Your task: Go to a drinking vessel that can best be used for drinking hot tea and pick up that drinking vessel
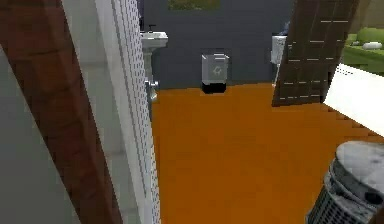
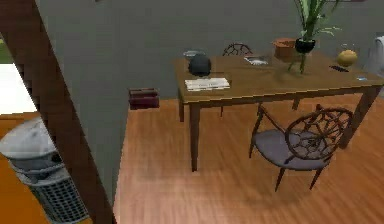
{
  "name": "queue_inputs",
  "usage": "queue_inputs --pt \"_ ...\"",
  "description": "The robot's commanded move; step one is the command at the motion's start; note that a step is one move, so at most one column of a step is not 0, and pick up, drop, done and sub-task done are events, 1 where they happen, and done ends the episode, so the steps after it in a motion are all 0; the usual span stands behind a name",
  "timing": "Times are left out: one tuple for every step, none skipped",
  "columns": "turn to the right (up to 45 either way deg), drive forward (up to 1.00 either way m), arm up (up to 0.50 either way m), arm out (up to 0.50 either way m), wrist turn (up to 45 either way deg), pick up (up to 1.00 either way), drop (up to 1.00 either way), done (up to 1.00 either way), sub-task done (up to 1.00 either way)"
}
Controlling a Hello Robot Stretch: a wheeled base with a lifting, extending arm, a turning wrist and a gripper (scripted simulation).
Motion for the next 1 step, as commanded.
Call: queue_inputs --pt "45.0 0.00 0.00 0.00 0.0 0.00 0.00 0.00 0.00"
